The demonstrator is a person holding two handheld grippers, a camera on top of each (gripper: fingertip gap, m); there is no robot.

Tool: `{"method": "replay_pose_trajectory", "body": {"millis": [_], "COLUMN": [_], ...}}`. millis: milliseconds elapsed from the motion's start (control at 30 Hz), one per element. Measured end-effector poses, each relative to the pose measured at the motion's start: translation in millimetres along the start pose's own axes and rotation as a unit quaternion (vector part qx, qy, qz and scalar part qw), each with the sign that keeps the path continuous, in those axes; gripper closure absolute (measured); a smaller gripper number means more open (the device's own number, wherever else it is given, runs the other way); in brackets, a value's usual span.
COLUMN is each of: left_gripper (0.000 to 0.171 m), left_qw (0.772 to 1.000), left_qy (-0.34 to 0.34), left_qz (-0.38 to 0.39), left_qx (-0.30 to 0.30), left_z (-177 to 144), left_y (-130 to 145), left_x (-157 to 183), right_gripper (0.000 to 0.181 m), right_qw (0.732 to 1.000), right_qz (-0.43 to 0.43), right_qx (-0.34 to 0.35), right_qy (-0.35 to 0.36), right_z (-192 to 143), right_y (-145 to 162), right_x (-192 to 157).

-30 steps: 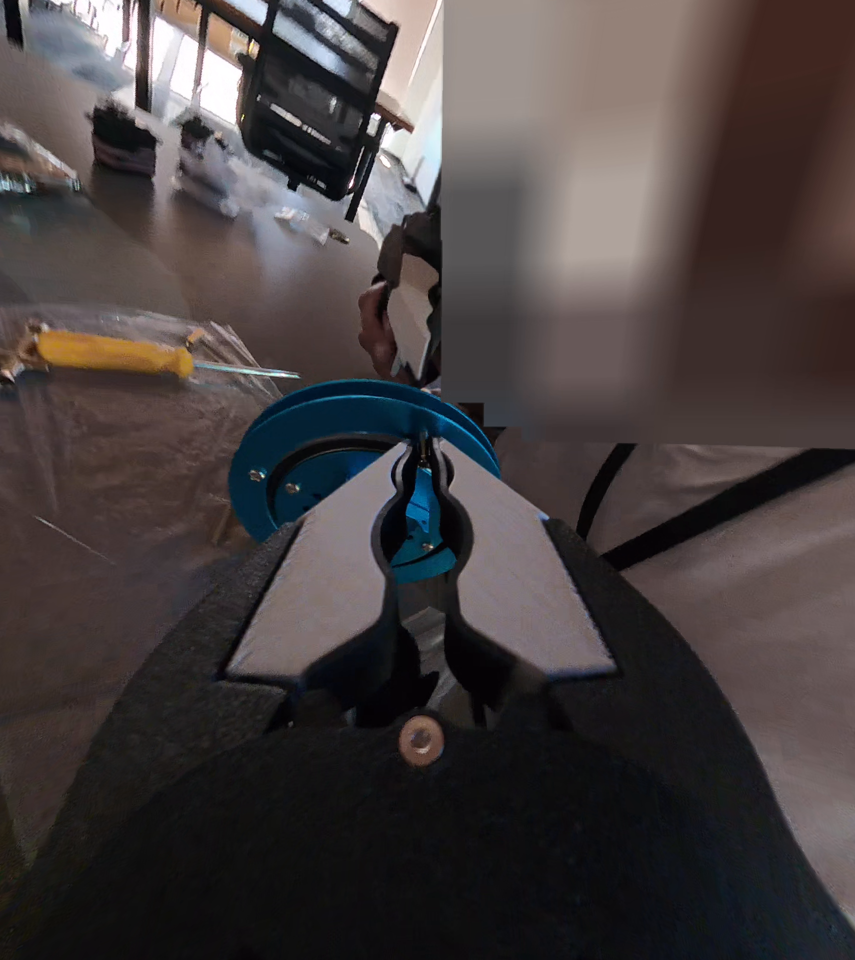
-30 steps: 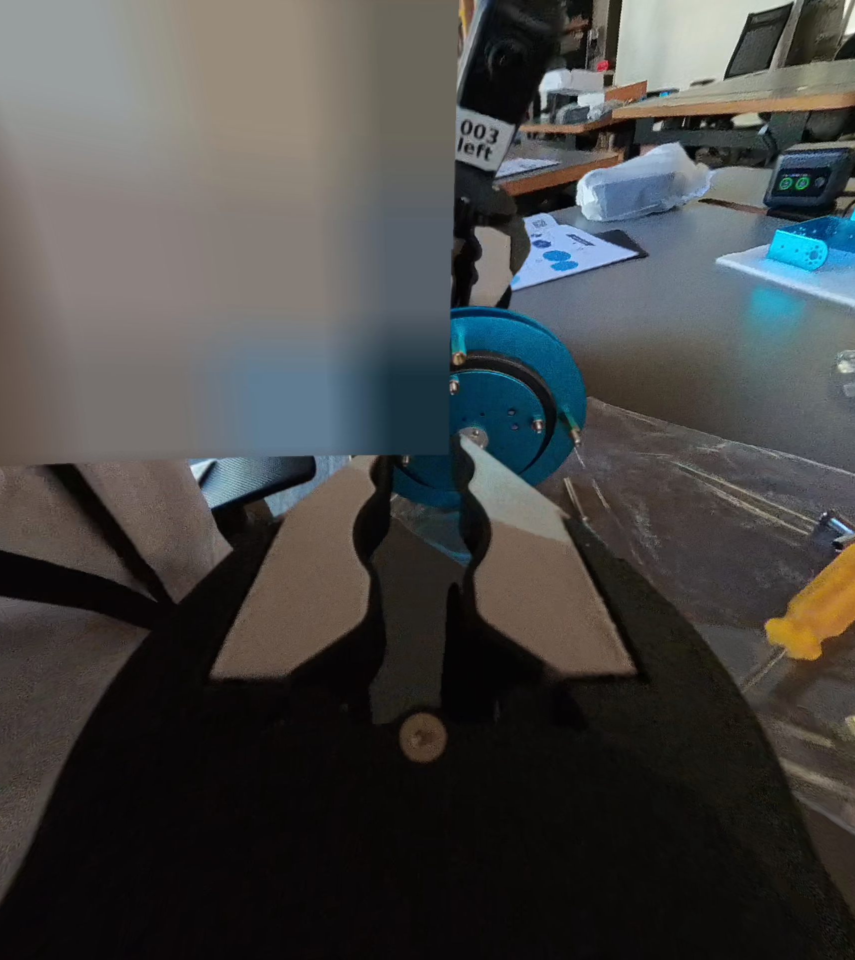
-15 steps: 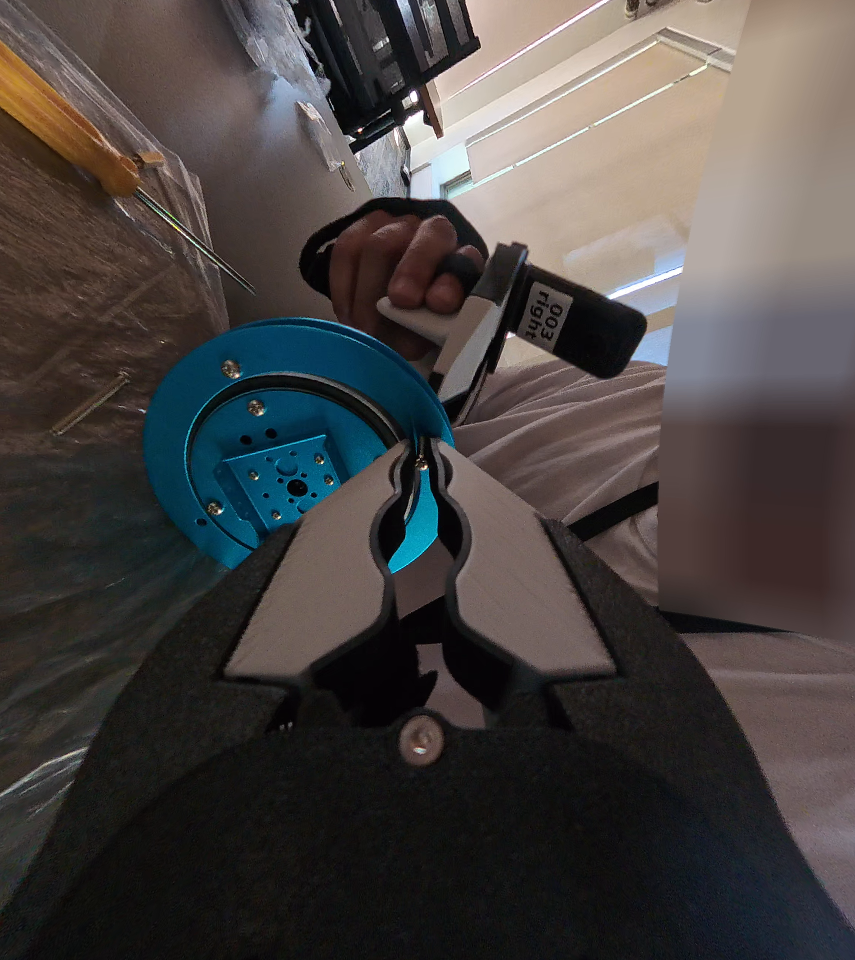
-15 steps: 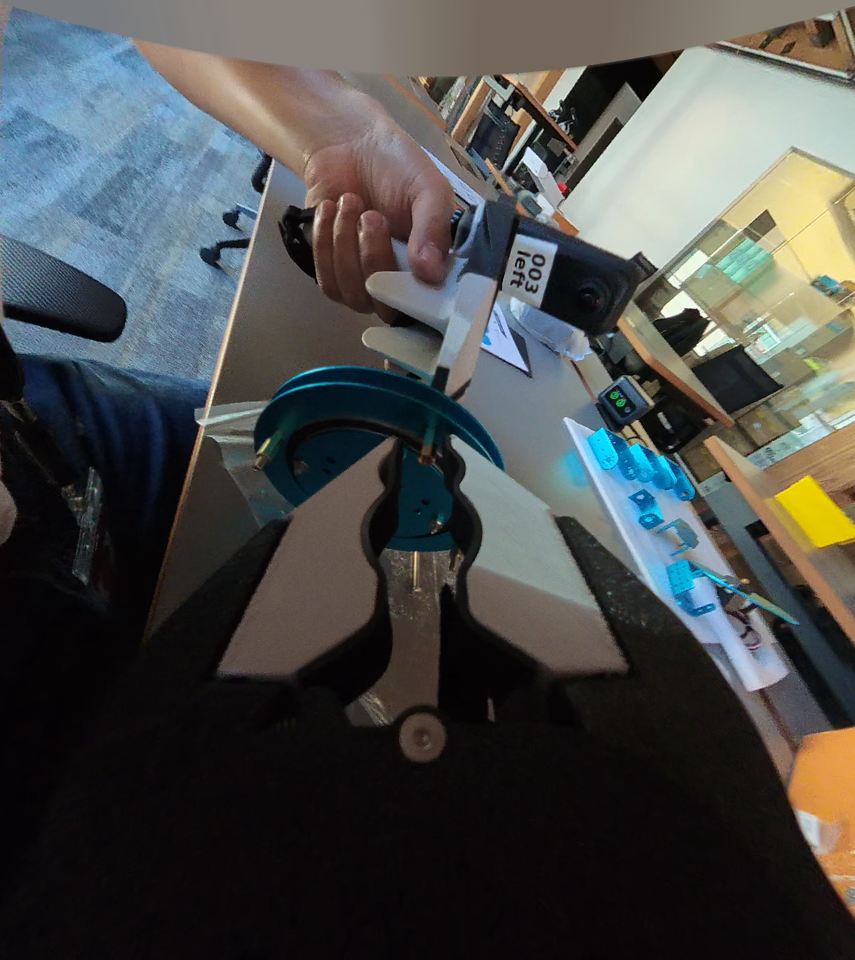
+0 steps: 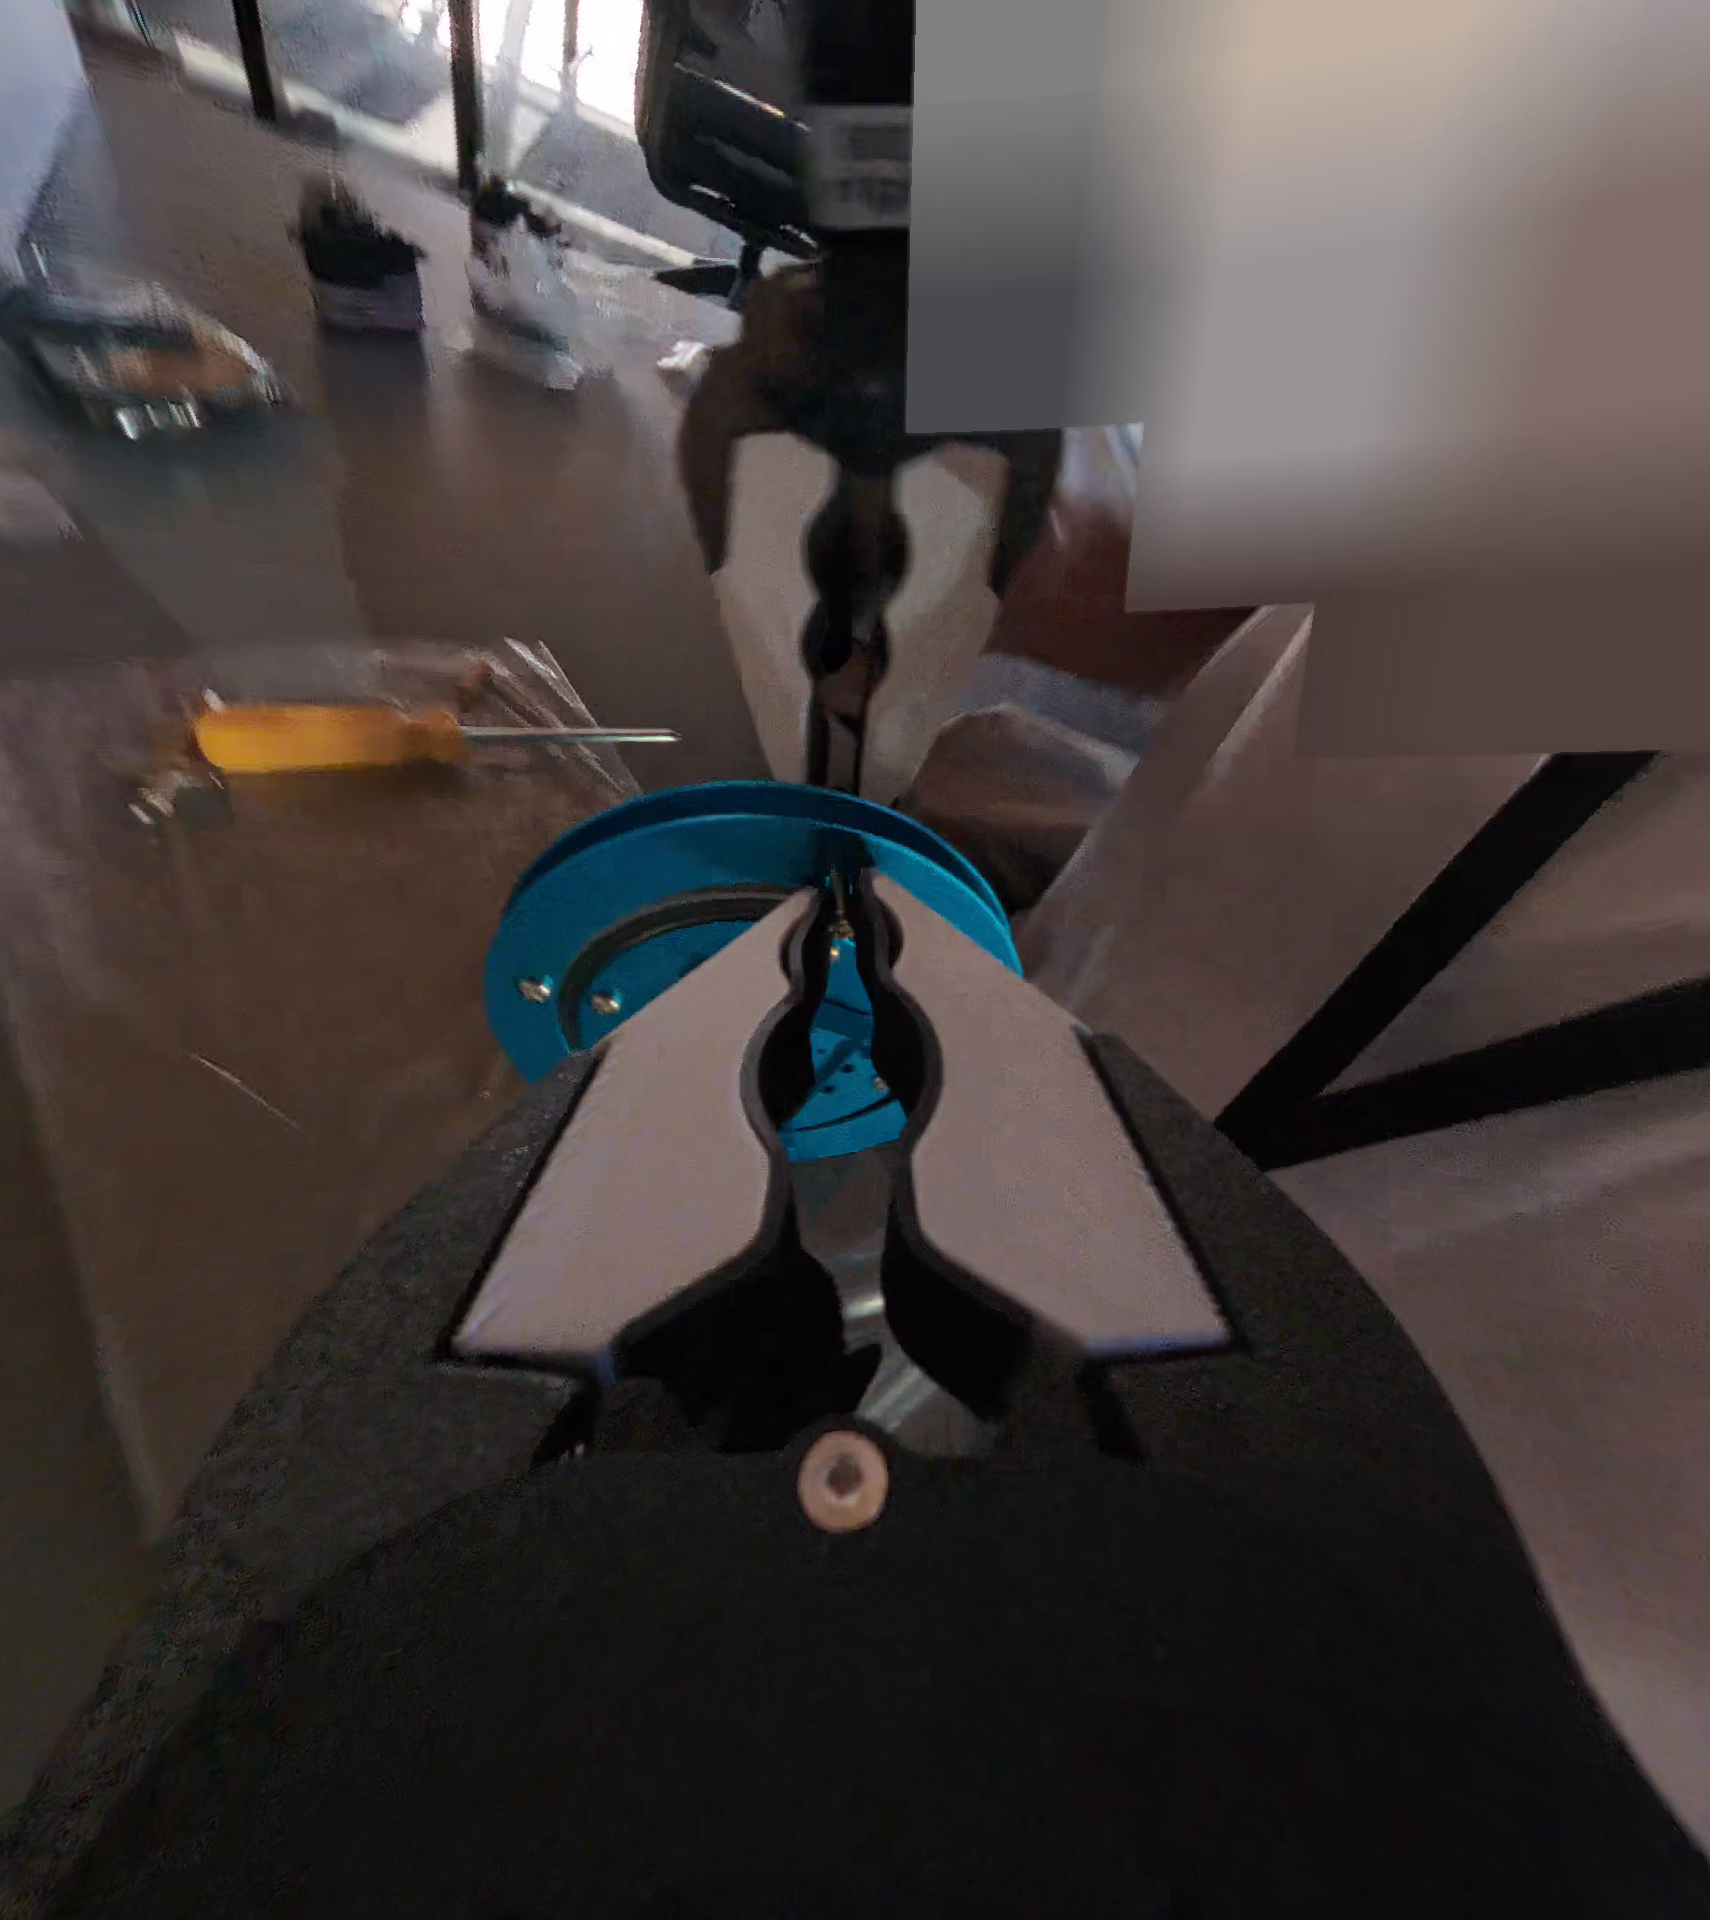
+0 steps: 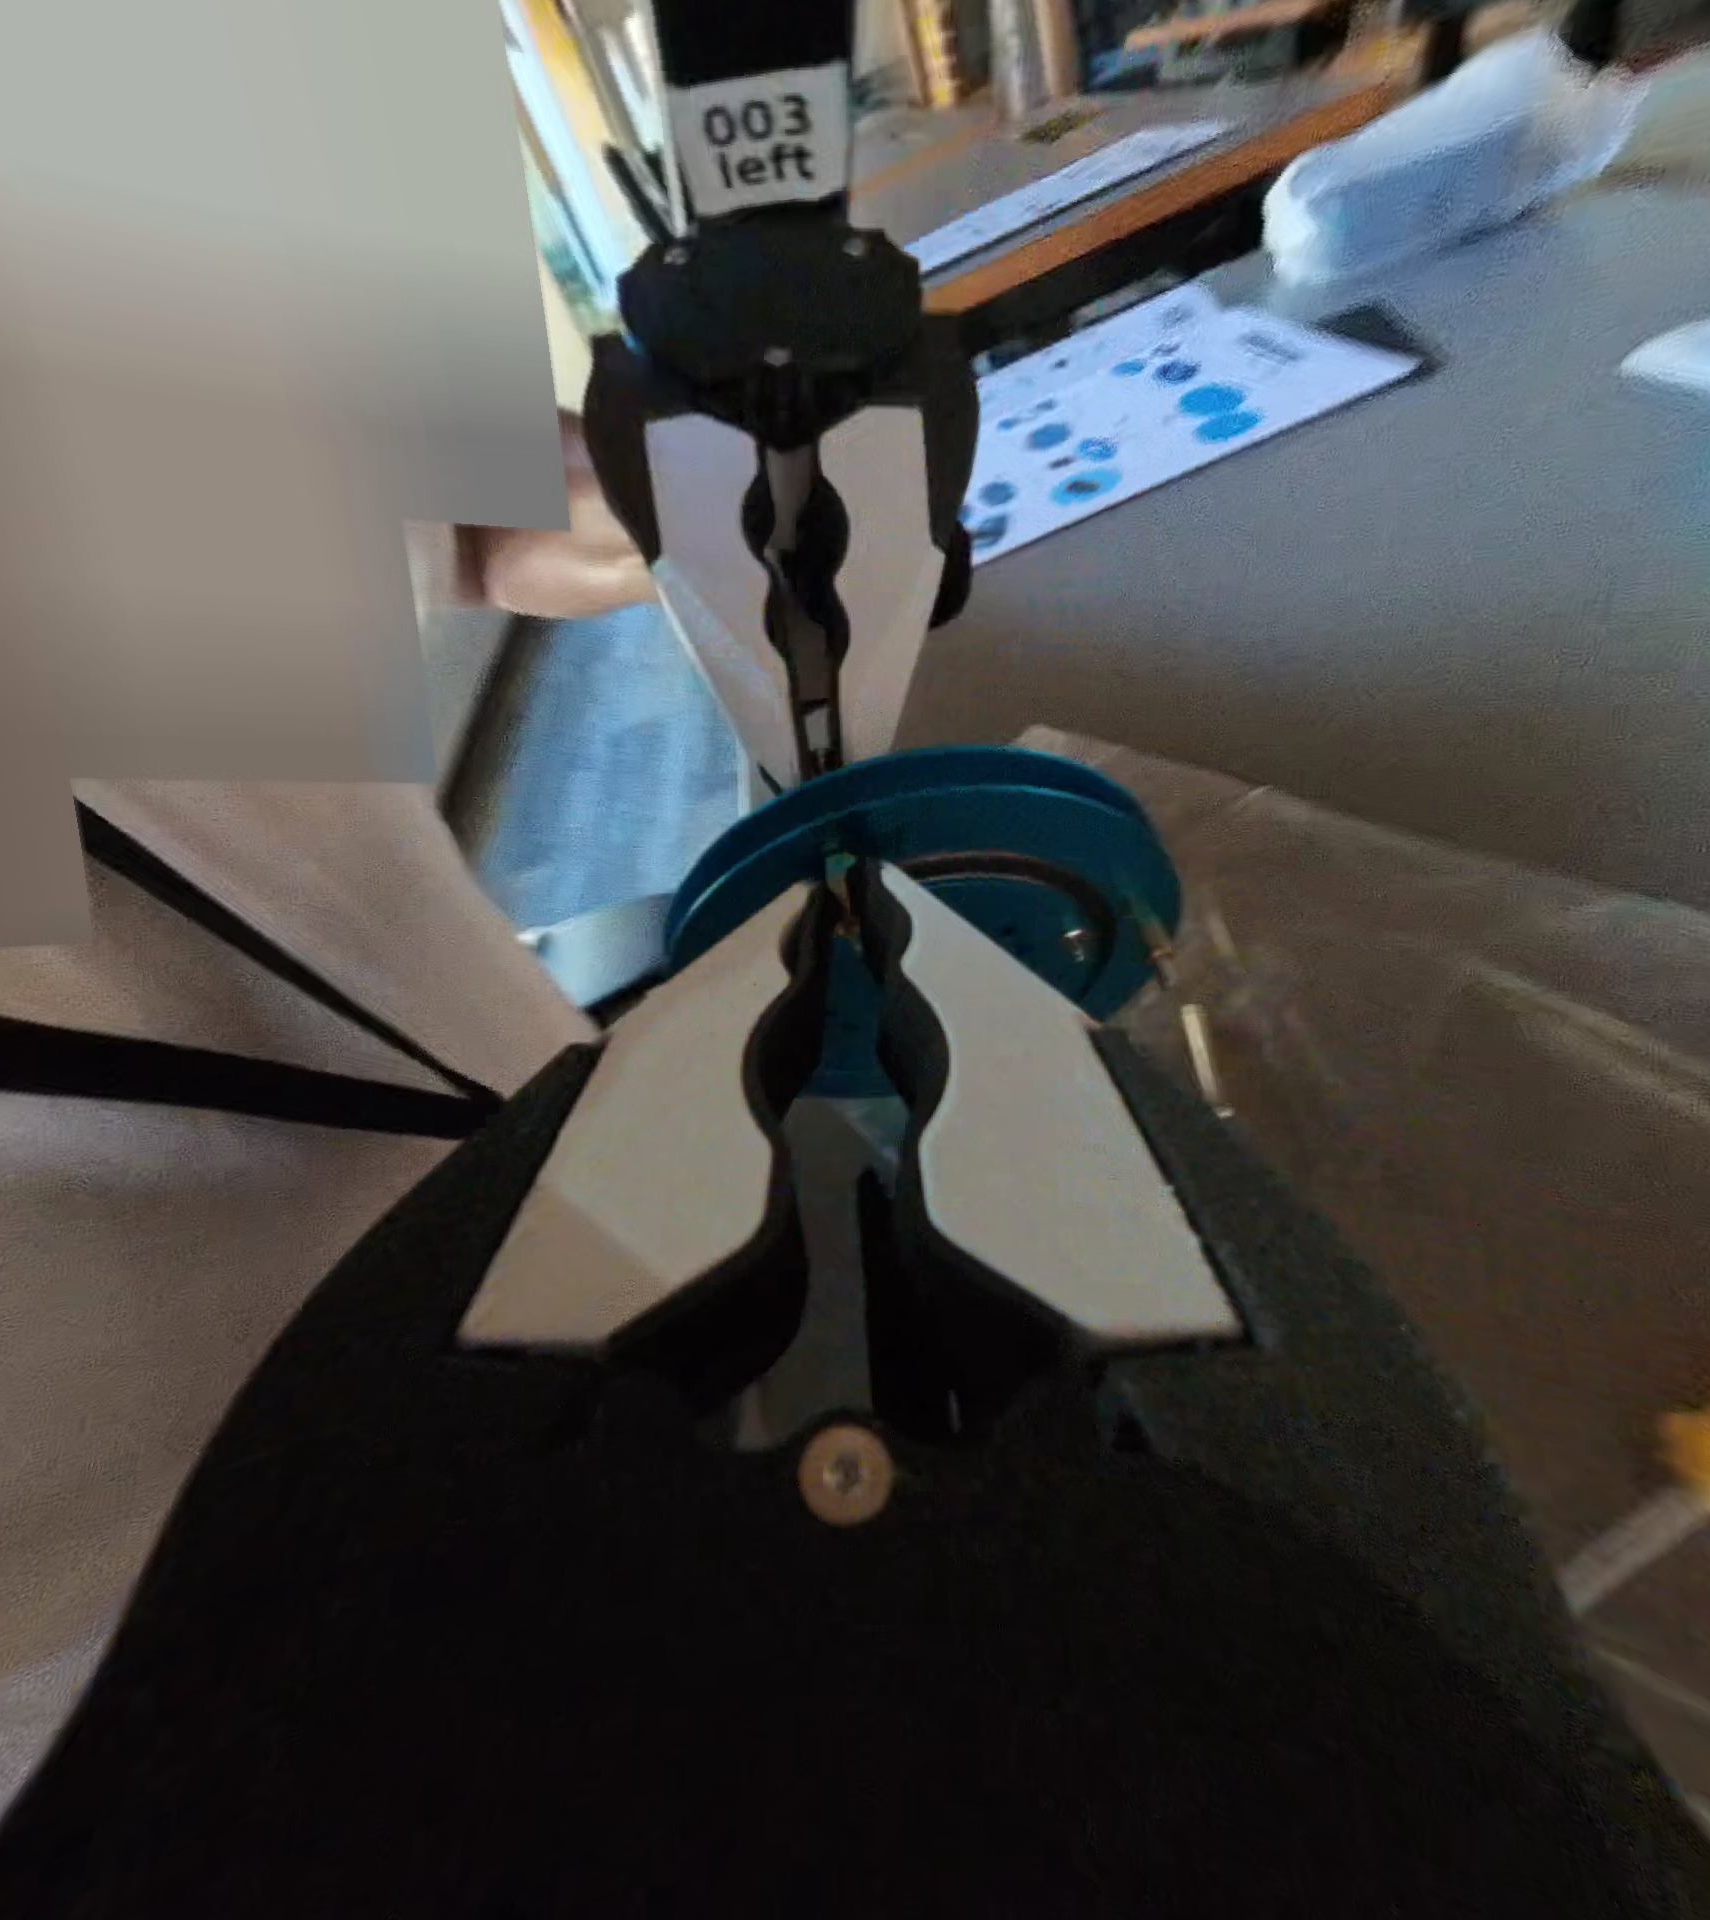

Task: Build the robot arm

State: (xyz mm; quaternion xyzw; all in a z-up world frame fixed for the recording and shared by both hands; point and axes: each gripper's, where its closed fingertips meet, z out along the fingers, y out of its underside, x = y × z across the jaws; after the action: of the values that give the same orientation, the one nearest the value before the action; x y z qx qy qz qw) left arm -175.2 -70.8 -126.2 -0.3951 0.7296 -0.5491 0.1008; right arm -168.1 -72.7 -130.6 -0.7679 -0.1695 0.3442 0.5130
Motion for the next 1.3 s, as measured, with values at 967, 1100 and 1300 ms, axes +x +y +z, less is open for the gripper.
{"method": "replay_pose_trajectory", "body": {"millis": [967, 1100, 1300], "left_gripper": [0.169, 0.170, 0.168], "left_qw": [0.997, 0.903, 0.857], "left_qy": [-0.028, -0.174, -0.215], "left_qz": [0.015, 0.376, 0.455], "left_qx": [-0.071, -0.110, -0.110], "left_z": [2, 4, 2], "left_y": [2, 1, 0], "left_x": [-5, -9, -14], "right_gripper": [0.177, 0.177, 0.175], "right_qw": [0.952, 0.961, 0.943], "right_qz": [-0.186, 0.181, 0.241], "right_qx": [-0.225, -0.192, -0.175], "right_qy": [0.095, -0.081, -0.150], "right_z": [1, -3, -2], "right_y": [7, 8, 7], "right_x": [12, 4, 2]}}
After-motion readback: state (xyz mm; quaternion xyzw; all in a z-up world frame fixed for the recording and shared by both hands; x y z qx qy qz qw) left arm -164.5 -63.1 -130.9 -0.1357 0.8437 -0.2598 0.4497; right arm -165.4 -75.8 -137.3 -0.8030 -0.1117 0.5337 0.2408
